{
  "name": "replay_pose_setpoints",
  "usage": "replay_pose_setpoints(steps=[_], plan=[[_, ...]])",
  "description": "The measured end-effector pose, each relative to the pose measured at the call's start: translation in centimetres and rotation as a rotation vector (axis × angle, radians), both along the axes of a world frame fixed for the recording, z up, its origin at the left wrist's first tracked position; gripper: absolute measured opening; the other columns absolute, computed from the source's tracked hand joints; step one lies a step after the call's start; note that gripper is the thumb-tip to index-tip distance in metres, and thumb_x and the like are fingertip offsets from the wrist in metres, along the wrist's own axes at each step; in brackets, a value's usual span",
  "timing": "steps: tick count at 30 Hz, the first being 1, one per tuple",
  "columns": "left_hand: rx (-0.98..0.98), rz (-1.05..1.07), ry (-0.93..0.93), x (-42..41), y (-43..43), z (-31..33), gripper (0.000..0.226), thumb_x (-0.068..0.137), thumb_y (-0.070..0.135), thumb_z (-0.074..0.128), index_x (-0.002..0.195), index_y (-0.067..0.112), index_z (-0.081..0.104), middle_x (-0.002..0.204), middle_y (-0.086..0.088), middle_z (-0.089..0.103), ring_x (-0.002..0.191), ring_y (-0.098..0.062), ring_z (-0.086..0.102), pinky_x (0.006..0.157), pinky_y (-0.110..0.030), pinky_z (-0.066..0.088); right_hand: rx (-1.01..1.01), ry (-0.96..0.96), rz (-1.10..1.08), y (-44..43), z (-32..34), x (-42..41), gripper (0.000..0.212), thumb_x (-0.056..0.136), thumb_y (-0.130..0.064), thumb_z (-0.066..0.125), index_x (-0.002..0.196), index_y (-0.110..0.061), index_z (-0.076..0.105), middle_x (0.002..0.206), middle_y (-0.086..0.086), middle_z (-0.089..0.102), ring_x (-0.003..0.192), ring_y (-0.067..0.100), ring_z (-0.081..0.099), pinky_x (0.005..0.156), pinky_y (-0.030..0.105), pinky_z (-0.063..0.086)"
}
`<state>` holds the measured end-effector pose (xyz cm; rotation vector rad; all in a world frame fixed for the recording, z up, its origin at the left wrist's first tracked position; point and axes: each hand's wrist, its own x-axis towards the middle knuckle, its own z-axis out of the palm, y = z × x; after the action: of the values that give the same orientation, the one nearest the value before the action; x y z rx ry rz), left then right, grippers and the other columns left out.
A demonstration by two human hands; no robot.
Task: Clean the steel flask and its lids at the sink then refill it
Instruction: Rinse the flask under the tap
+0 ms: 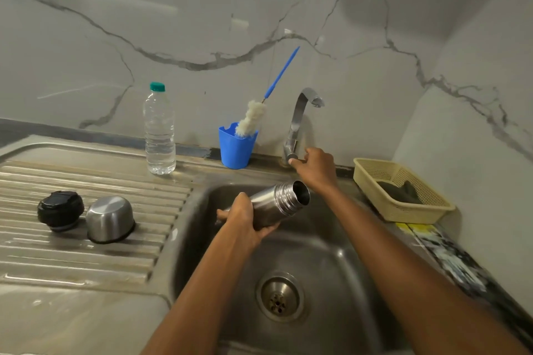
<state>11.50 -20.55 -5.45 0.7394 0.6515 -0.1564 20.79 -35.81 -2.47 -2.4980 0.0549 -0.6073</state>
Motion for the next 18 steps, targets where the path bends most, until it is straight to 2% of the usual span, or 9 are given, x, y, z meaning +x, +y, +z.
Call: replay_pose_setpoints(steps=[2,5,7,11,14,18], plan=[[0.015,-0.009,-0.001,0.1,0.0,0.0,0.077,0.103,0.017,0.052,0.158,0.035,0.001,0.127,-0.026,0.053,0.094,-0.040,0.065,0.082,-0.061,0.058,0.013,0.005,-0.037,0.7,-0.4,1.0,0.029,0.093,-0.037,0.071,0.094,-0.010,0.061,0.085,0.004,0.059,0.079,0.024,0.056,0.060,0.030,0.037],[0.037,-0.032,0.000,0.4,-0.1,-0.1,0.072,0.103,0.017,0.051,0.157,0.031,0.006,0.099,-0.021,0.050,0.085,-0.038,0.063,0.086,-0.062,0.057,-0.028,-0.020,-0.068,1.6,-0.7,2.6,0.031,0.095,-0.031,0.068,0.105,-0.002,0.068,0.097,0.014,0.070,0.089,0.034,0.065,0.068,0.032,0.040],[0.051,-0.044,0.005,0.6,-0.1,-0.2,0.065,0.103,0.018,0.051,0.155,0.028,0.012,0.095,-0.020,0.050,0.089,-0.039,0.064,0.086,-0.062,0.057,-0.067,-0.046,-0.061,2.0,-0.9,3.5,0.026,0.095,-0.024,0.067,0.109,-0.002,0.070,0.101,0.016,0.072,0.095,0.037,0.067,0.068,0.033,0.043],[0.045,-0.069,0.006,0.5,0.0,-0.1,0.052,0.105,0.019,0.050,0.149,0.021,0.023,0.089,-0.018,0.052,0.091,-0.038,0.063,0.091,-0.061,0.055,-0.101,-0.094,-0.059,2.0,-1.2,4.1,0.021,0.095,-0.018,0.067,0.108,-0.004,0.072,0.099,0.016,0.073,0.093,0.037,0.068,0.072,0.037,0.050],[0.062,-0.073,-0.005,0.3,-0.1,0.1,0.052,0.104,0.018,0.050,0.149,0.020,0.023,0.089,-0.018,0.051,0.082,-0.036,0.063,0.089,-0.061,0.056,-0.199,-0.106,-0.006,1.8,-1.4,4.1,0.021,0.096,-0.018,0.065,0.111,-0.005,0.071,0.099,0.018,0.072,0.094,0.039,0.067,0.075,0.039,0.052],[0.076,-0.077,0.006,0.3,-0.1,0.0,0.050,0.105,0.019,0.049,0.149,0.018,0.024,0.088,-0.017,0.050,0.085,-0.036,0.063,0.095,-0.061,0.054,-0.248,-0.087,0.054,1.1,-1.1,3.7,0.031,0.097,-0.024,0.065,0.125,-0.010,0.067,0.102,0.020,0.070,0.094,0.037,0.067,0.079,0.039,0.053]])
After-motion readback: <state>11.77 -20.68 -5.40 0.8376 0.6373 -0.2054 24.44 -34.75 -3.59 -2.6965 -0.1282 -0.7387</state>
